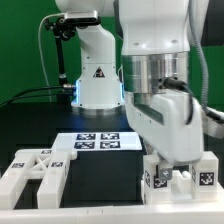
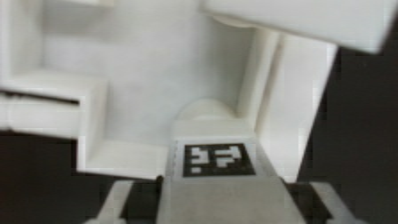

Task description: Assemble chair

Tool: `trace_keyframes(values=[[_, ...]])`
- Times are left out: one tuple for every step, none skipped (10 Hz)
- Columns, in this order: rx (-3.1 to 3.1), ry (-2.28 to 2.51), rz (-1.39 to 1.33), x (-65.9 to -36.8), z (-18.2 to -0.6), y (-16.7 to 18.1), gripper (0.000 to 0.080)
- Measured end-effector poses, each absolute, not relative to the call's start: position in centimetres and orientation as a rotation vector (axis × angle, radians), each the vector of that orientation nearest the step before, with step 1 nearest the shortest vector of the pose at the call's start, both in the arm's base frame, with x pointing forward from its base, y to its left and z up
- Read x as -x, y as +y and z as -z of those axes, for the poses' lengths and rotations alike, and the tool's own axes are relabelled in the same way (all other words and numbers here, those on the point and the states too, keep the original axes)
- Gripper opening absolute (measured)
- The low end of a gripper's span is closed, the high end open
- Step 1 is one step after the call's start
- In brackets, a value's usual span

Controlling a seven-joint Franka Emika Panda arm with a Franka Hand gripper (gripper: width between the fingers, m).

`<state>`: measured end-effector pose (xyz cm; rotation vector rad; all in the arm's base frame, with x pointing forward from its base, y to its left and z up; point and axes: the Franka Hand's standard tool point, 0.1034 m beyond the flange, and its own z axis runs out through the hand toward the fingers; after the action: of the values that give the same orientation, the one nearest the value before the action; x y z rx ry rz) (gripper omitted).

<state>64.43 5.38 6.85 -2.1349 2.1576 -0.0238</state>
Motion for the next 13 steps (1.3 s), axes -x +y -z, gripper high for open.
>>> trace_keyframes(values=[[1.971,2.296,0.003,-64.4,-6.8,5.4,0.0285],[1.885,2.382,-0.018,-64.1,-6.7,5.3,0.0285],[1.855,2.411,-0.022,-64.0,-6.6,5.2,0.0285],[1.818,2.452,-0.019,-63.8,-6.6,5.0,0.0285],[1.826,2.449,-0.018,-63.7,-6.6,5.0,0.0287],[1.826,2.448,-0.016,-63.7,-6.6,5.0,0.0287],[1.826,2.448,-0.016,-63.7,-6.6,5.0,0.0442],[1.834,2.438,-0.014,-63.8,-6.8,5.0,0.0442],[1.861,2.397,-0.009,-64.0,-7.9,5.1,0.0604],[1.881,2.355,-0.004,-64.0,-9.5,5.1,0.0639],[1.892,2.326,-0.004,-63.7,-10.8,5.1,0.0639],[1.888,2.318,-0.004,-63.5,-11.5,5.3,0.0647],[1.890,2.322,-0.006,-63.4,-11.2,5.2,0.0647]])
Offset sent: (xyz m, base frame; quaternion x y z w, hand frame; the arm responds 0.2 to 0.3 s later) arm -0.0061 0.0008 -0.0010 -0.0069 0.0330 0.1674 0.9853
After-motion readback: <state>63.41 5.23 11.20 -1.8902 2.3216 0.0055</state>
